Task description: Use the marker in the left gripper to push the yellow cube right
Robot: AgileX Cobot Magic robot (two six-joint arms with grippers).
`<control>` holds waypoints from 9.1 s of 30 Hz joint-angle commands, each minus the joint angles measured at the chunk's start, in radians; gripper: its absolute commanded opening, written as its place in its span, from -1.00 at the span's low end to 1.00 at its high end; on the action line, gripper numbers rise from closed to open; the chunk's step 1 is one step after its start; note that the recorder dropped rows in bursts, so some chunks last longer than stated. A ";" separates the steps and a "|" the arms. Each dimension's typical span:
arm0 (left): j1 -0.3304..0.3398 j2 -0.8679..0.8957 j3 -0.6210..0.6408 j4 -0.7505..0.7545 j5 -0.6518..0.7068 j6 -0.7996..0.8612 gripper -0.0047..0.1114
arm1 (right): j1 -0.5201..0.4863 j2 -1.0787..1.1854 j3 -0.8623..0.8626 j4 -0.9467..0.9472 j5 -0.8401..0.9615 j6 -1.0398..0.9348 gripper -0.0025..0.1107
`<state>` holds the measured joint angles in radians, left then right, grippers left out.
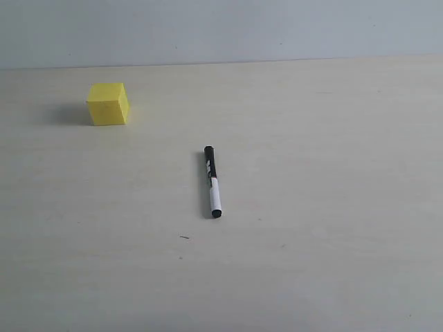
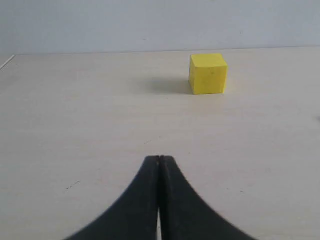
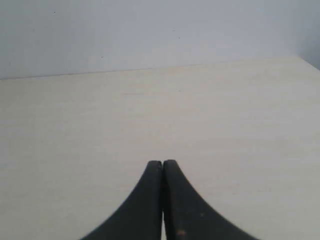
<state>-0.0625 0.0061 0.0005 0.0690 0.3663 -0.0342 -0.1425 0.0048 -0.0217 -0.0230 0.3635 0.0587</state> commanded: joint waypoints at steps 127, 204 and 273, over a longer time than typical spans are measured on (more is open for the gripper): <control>-0.750 2.149 -1.570 0.004 0.486 -0.715 -0.17 | -0.002 -0.005 0.004 -0.003 -0.006 -0.005 -0.96; 0.078 1.763 -1.369 0.269 0.365 0.259 -0.92 | -0.002 -0.005 0.004 -0.003 -0.006 -0.005 -0.96; 0.088 2.410 -1.941 -0.320 0.529 1.803 -0.92 | -0.002 -0.005 0.004 -0.003 -0.006 -0.005 -0.96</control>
<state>0.0828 2.4228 -1.9325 -0.2264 0.8688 1.7540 -0.1425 0.0048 -0.0217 -0.0230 0.3635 0.0587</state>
